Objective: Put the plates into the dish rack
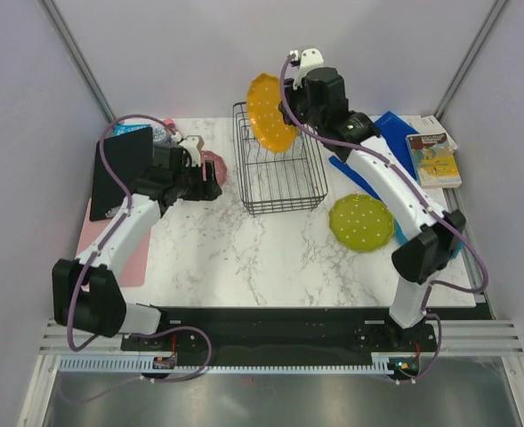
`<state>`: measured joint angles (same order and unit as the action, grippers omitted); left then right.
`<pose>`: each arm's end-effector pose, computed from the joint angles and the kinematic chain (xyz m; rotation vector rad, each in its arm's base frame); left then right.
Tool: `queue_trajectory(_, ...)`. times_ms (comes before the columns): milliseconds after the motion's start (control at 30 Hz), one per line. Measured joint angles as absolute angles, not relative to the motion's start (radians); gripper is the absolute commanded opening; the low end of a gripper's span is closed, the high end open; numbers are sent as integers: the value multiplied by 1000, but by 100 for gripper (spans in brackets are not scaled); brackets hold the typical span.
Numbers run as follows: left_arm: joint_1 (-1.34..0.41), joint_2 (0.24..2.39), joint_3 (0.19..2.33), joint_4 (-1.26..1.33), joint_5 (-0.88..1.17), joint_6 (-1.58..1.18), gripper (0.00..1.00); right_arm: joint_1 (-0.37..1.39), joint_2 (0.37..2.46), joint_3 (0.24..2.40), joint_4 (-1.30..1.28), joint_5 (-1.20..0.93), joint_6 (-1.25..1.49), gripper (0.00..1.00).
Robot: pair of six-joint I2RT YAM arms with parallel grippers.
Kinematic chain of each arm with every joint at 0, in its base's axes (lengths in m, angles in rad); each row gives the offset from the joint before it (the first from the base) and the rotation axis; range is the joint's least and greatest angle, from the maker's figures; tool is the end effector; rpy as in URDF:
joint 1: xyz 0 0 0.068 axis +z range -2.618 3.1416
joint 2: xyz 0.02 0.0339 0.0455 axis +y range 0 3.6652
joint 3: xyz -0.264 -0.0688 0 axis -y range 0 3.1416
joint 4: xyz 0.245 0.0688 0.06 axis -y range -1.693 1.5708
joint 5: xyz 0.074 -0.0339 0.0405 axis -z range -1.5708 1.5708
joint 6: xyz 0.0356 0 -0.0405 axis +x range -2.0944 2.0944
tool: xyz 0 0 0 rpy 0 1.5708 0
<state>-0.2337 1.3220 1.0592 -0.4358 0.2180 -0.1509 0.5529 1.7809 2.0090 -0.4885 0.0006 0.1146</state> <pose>0.2808 -0.0748 0.2937 0.2111 2.2797 -0.4493 0.3456 0.2132 0.4573 -0.4032 1.8124 0.4669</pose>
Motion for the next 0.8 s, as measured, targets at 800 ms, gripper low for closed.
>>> queue_trajectory(800, -211, 1620, 1205, -376, 105, -187, 72, 561, 2118, 2029, 5, 744, -168, 0)
